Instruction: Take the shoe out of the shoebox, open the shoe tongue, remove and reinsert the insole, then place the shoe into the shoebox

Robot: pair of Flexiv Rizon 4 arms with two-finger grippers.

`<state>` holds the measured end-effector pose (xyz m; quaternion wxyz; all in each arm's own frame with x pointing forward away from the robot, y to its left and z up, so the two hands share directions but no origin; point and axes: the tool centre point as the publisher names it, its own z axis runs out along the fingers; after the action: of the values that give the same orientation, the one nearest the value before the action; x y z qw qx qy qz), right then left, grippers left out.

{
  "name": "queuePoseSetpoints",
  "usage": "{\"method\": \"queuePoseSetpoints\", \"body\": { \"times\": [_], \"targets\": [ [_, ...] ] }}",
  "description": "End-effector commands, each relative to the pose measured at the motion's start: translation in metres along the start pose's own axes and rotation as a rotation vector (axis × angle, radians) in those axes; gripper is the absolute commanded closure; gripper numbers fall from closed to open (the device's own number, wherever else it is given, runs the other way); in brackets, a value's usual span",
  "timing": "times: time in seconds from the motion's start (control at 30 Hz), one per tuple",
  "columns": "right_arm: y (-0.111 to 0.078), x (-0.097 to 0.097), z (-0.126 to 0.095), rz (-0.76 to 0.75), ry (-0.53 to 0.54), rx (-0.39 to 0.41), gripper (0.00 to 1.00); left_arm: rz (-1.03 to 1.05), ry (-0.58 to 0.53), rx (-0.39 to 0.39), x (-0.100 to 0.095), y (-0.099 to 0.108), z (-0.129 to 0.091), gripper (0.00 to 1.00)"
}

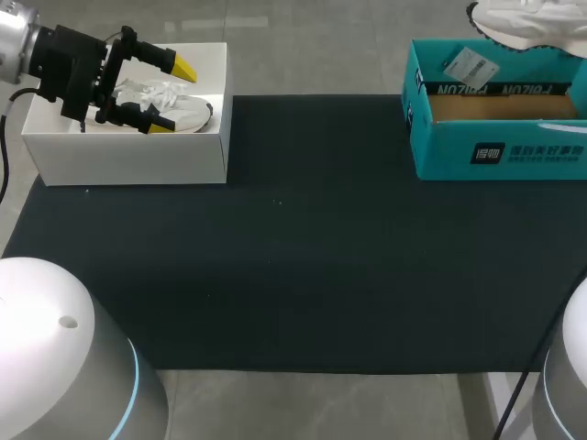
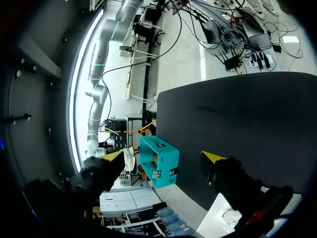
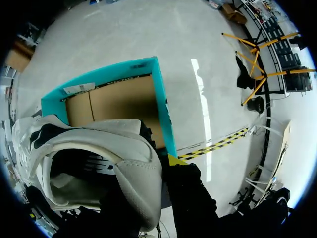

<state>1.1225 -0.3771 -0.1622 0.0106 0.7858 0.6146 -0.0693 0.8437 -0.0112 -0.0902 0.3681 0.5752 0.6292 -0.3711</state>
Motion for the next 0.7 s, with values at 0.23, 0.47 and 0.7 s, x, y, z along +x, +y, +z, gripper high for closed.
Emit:
{"method": "queuePoseSetpoints", "body": {
  "times": [0.23, 0.47, 0.7],
  "targets": [
    [-0.026, 0.002, 0.019, 0.066, -0.023, -0.171, 1.00, 0.000, 0.005, 0.002, -0.001, 0.001, 0.000, 0.00],
    [-0.044, 0.003, 0.028, 0.063, -0.063, -0.178, 1.00, 0.000, 0.005, 0.002, -0.001, 0.001, 0.000, 0.00],
    [-0.048, 0.006, 0.027, 0.076, -0.071, -0.213, 1.00, 0.000, 0.005, 0.002, -0.001, 0.001, 0.000, 0.00]
  ]
}}
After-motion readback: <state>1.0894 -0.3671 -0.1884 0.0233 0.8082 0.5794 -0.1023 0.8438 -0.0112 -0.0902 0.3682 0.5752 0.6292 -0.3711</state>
